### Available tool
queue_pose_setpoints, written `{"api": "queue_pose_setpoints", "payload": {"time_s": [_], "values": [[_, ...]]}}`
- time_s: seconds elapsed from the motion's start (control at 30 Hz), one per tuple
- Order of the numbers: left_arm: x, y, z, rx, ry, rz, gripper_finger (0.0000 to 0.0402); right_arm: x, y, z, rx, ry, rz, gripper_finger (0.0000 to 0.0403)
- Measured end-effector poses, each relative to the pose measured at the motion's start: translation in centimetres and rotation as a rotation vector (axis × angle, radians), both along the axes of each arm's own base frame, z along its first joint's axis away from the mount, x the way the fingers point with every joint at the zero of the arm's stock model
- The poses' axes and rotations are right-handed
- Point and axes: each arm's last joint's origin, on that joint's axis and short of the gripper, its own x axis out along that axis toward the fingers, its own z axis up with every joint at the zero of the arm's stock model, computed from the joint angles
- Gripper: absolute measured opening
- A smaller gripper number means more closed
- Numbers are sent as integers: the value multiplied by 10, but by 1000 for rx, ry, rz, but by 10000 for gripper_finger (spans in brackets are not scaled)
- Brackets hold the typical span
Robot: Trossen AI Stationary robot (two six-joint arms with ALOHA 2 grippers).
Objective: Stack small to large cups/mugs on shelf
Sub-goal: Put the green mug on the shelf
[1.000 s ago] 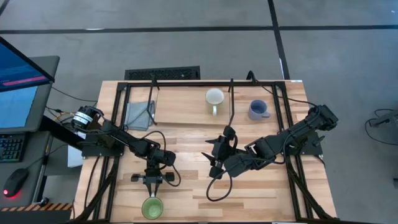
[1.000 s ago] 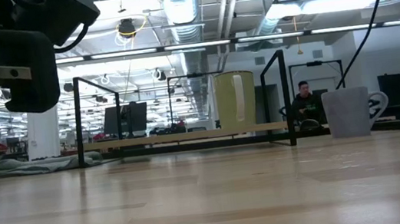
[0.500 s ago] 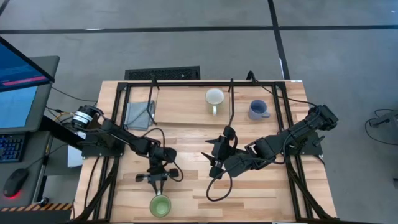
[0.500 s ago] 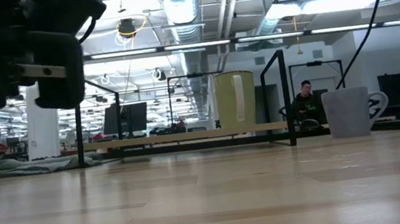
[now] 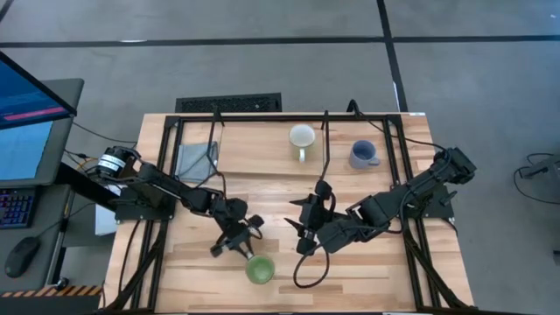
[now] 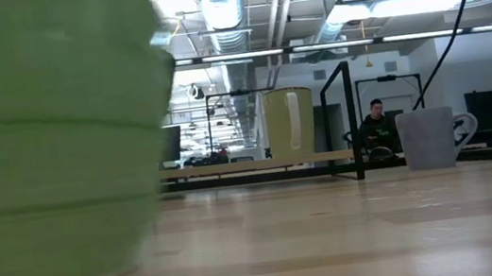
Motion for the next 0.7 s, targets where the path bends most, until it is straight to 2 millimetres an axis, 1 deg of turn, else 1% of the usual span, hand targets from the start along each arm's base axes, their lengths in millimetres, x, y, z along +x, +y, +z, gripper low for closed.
{"api": "queue_pose_setpoints", "payload": {"time_s": [0.1,0.23,0.4,0.5,0.57,0.7], "values": [[4,3,2,2,-2,111,48,0,0,0,-4,-5,-9,240],[7,7,4,-1,-7,212,48,-2,-3,-2,-58,12,-56,240],[10,12,9,8,-19,352,48,-12,-8,-2,-144,45,-136,240],[11,15,15,21,-53,433,48,-28,-13,5,-179,33,-213,240],[10,17,20,25,-70,478,48,-44,-14,10,-202,25,-262,240],[8,21,31,17,-102,558,48,-76,-14,19,-226,-2,-303,240]]}}
